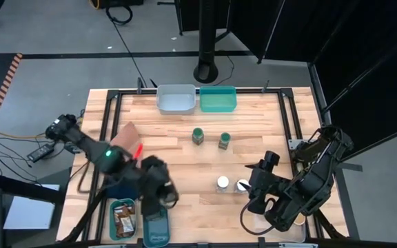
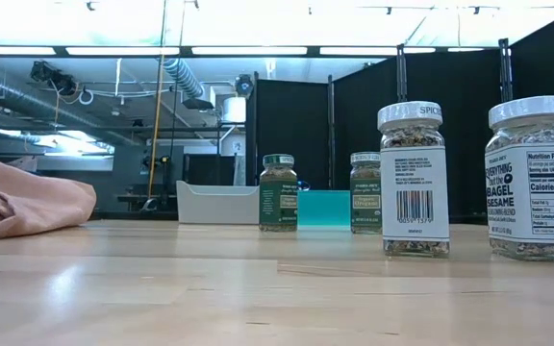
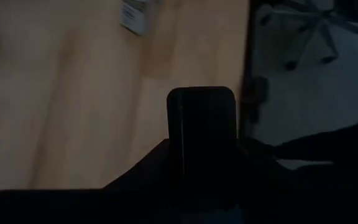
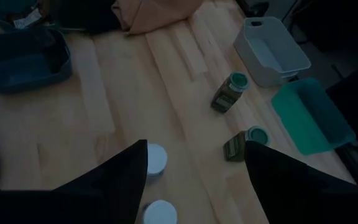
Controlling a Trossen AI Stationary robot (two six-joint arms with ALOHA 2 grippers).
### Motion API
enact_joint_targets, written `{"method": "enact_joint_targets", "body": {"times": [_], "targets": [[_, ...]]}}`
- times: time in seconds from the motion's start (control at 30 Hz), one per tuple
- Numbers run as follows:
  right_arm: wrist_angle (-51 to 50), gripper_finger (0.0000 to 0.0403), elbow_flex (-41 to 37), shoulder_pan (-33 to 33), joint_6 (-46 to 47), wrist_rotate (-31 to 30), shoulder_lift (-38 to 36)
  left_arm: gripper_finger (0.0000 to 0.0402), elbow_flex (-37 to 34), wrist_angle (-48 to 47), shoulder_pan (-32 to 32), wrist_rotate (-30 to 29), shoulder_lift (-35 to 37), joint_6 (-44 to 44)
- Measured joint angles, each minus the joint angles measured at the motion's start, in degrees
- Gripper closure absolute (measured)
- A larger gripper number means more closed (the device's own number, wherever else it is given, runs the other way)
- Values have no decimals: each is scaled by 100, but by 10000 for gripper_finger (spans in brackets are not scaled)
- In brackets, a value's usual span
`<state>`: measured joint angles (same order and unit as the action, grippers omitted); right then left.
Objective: Sort spices by type
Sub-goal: Put the black spice can into the blue bin
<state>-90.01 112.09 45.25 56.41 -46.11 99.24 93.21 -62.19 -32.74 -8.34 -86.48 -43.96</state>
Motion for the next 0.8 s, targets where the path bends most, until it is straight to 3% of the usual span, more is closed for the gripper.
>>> {"method": "enact_joint_targets", "body": {"times": [0.2, 0.33, 0.5, 0.8], "targets": [[11, 128, 0, -7, -80, -39, 0, 267, 0, 147, -869, -115, -32, -867], [85, 128, 0, -11, -28, -39, 0, 267, 0, 224, -1387, -532, -52, -1471], [171, 128, 0, -11, 40, -39, 0, 266, 0, 241, -1844, -912, -165, -2014], [263, 128, 0, -11, 299, -37, 0, 266, 0, 472, -2427, -981, -774, -2534]]}}
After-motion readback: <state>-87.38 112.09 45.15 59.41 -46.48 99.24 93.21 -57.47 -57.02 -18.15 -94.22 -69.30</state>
